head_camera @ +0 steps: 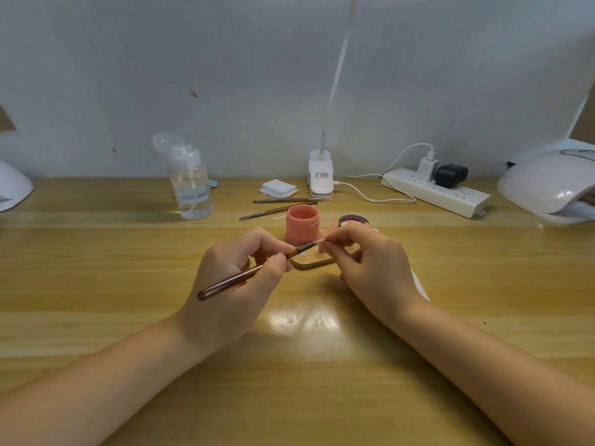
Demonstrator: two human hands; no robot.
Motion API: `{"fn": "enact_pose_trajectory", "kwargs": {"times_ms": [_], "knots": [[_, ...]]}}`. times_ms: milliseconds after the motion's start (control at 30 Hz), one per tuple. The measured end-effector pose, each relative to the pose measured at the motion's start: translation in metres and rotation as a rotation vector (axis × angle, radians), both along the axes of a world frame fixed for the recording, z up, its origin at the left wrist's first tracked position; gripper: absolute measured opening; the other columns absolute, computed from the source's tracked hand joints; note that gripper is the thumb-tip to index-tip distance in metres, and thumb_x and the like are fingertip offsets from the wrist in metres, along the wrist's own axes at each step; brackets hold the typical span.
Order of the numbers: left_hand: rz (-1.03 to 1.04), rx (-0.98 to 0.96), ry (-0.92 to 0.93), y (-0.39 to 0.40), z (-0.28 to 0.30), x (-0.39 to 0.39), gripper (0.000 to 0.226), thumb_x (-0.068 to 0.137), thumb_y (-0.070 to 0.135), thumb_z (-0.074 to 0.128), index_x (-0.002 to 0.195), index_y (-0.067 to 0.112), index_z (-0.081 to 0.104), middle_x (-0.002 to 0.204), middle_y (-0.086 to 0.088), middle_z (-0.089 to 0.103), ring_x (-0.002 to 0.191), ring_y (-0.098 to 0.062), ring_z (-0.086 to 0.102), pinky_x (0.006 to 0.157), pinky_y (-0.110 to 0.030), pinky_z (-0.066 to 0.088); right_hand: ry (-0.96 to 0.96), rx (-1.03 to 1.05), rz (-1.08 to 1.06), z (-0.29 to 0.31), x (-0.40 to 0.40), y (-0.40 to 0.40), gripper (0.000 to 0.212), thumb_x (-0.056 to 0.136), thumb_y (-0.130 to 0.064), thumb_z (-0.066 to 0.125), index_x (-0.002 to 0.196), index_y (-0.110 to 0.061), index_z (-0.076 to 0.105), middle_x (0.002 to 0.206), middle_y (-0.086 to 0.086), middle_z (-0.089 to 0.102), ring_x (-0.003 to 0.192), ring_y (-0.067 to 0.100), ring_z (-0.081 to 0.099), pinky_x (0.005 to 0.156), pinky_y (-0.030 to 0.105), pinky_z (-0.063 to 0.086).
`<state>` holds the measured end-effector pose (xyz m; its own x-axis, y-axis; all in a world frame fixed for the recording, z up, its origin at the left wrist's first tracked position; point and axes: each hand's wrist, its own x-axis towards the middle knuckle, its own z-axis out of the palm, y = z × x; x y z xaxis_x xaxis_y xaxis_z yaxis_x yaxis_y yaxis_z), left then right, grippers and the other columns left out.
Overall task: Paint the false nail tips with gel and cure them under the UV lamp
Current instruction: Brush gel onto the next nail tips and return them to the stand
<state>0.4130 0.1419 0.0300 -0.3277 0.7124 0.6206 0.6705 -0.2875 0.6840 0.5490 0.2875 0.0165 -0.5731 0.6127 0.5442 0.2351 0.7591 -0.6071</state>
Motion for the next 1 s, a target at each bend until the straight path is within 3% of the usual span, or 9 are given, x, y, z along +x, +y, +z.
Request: {"fn": "enact_pose_trajectory", "kwargs": {"times_ms": [167,367,600,767,1000], "knots": [[0.026,-0.025,0.012,0.0024,-0.001,0.0007,0.018,0.088,0.028,0.059,0.098,0.019,0.07,0.084,0.005,0.072,0.078,-0.013,0.065,0.063,-0.014,0.045,-0.005,0.012,-0.005,-0.0002,-0.0006,0.0003,0.009,0.089,-0.022,0.068,0.097,-0.019,0.073,0.088,-0.006,0.071,0.067,0.016,0.061,0.069,0.043,0.052],[-0.016,0.019,0.035,0.0006,-0.0007,0.0022,0.023,0.085,0.03,0.053,0.091,0.015,0.068,0.079,0.007,0.069,0.074,-0.011,0.063,0.06,-0.014,0.046,0.007,0.024,-0.013,-0.0009,-0.0007,0.0003,0.009,0.089,-0.022,0.068,0.096,-0.02,0.073,0.086,-0.007,0.07,0.066,0.014,0.06,0.068,0.042,0.052],[-0.005,-0.029,0.027,0.0023,-0.0026,0.0025,0.013,0.087,0.023,0.059,0.093,0.018,0.069,0.081,0.01,0.071,0.077,-0.008,0.065,0.064,-0.011,0.045,0.013,0.005,-0.015,0.0003,-0.0008,-0.0005,0.007,0.089,-0.022,0.068,0.094,-0.02,0.073,0.08,-0.012,0.066,0.063,0.013,0.06,0.068,0.038,0.052],[-0.002,0.05,-0.053,0.0018,-0.0037,0.001,0.023,0.088,0.034,0.051,0.096,0.019,0.068,0.084,0.008,0.071,0.075,-0.01,0.065,0.064,-0.024,0.052,0.011,-0.041,0.02,0.0023,0.0008,-0.0014,0.01,0.09,-0.021,0.067,0.097,-0.017,0.072,0.086,-0.008,0.071,0.068,0.008,0.061,0.069,0.035,0.052],[-0.037,0.018,-0.139,0.0028,-0.0061,0.0001,0.023,0.083,0.035,0.053,0.089,0.02,0.068,0.081,0.0,0.072,0.074,-0.016,0.066,0.063,-0.033,0.052,0.019,-0.07,0.014,0.0032,0.0004,-0.0011,0.011,0.089,-0.022,0.067,0.099,-0.018,0.072,0.083,-0.01,0.068,0.067,0.01,0.063,0.069,0.037,0.053]]}}
